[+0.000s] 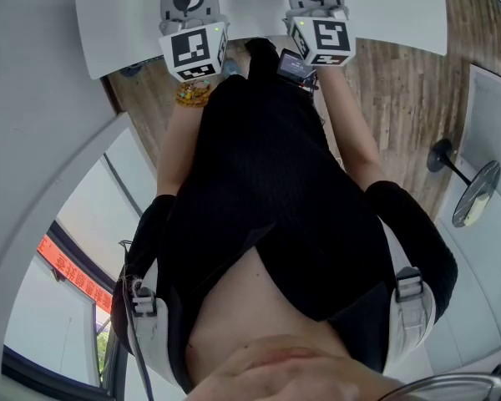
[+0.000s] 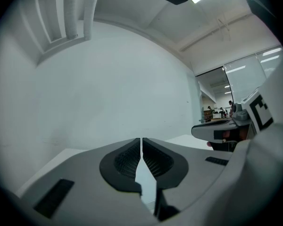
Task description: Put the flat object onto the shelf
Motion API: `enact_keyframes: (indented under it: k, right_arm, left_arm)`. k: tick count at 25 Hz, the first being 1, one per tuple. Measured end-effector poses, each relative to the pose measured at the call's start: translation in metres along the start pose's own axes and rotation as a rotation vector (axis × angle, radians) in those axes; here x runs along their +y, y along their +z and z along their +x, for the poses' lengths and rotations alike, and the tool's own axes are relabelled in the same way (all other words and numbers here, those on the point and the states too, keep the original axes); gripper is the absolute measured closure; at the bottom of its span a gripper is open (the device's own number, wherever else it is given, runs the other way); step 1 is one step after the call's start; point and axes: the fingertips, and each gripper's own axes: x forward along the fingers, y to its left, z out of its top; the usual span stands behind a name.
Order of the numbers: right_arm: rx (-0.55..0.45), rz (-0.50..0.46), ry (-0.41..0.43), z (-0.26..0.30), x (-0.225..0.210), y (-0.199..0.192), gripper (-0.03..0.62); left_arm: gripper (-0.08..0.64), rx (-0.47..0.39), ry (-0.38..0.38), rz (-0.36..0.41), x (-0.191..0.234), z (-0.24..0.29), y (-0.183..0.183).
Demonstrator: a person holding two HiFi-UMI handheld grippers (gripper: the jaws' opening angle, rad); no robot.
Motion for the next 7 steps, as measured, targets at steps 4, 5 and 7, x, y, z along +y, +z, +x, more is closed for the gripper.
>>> enact_keyframes:
  k: [4,5,7]
  right_arm:
    - [0.020,0.018,0.005,0.015,-0.019,-0.010,0.551]
    - [0.025,0.023,0.005,0.020,-0.025,-0.012,0.551]
    - [0.035,0.031,0.007,0.028,-0.035,-0.016,0.551]
  left_arm:
    - [0.535,0.046,0.026,-0.009,0.007,0.015,-0.013]
    - [0.535,0.061,0.037,-0.014,0.011,0.020,-0.018]
    - [0.535,0.093,0.064,-0.030,0.021,0.028,-0.028]
